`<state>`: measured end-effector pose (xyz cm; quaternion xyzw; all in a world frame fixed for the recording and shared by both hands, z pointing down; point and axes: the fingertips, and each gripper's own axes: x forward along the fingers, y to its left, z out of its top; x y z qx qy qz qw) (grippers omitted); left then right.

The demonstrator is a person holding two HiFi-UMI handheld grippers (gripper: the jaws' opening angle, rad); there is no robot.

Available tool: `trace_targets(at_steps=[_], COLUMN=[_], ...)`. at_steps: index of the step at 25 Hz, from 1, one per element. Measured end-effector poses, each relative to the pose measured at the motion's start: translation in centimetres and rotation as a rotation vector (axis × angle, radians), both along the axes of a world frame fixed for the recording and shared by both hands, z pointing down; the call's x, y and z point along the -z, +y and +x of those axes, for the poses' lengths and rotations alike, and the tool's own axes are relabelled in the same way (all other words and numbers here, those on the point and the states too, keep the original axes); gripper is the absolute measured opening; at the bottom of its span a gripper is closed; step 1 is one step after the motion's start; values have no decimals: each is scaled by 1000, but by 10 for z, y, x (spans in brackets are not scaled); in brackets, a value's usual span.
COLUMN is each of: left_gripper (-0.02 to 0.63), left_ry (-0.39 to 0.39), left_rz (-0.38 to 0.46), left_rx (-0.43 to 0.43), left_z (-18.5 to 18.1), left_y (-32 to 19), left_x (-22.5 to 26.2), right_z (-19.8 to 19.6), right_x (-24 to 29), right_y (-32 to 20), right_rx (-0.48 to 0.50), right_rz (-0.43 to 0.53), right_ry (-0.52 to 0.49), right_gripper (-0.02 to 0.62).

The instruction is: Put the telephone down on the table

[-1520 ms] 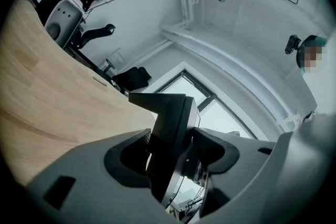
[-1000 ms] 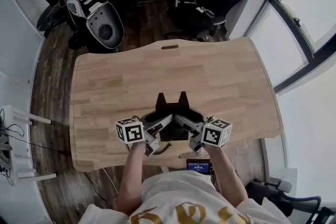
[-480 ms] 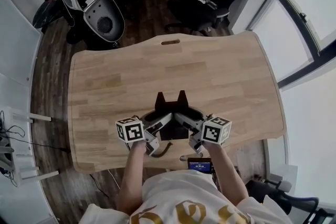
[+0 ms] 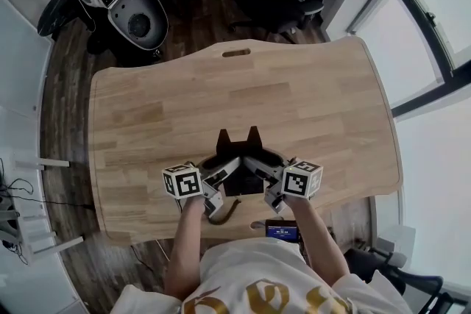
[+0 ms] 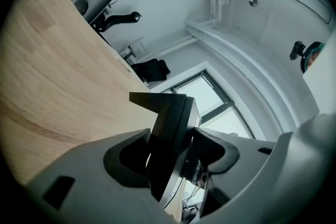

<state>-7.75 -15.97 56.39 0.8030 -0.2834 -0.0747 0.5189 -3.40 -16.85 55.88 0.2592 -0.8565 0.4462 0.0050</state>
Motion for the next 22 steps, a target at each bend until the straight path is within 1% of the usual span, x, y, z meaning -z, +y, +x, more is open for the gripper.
trace_targets(at_steps=[11, 22], left_gripper=[239, 239], left_ry=[6, 19], left_rz=[-77, -106], left_rx=[8, 16], left_z=[0, 0], left_y=[-21, -35], left_x=[-36, -54], right_z=[0, 1], right_x=[-36, -52], right_y=[-22, -37], right_rx=[3, 20], right_rz=[-78, -99], right_ry=[4, 15], right_gripper=[239, 239])
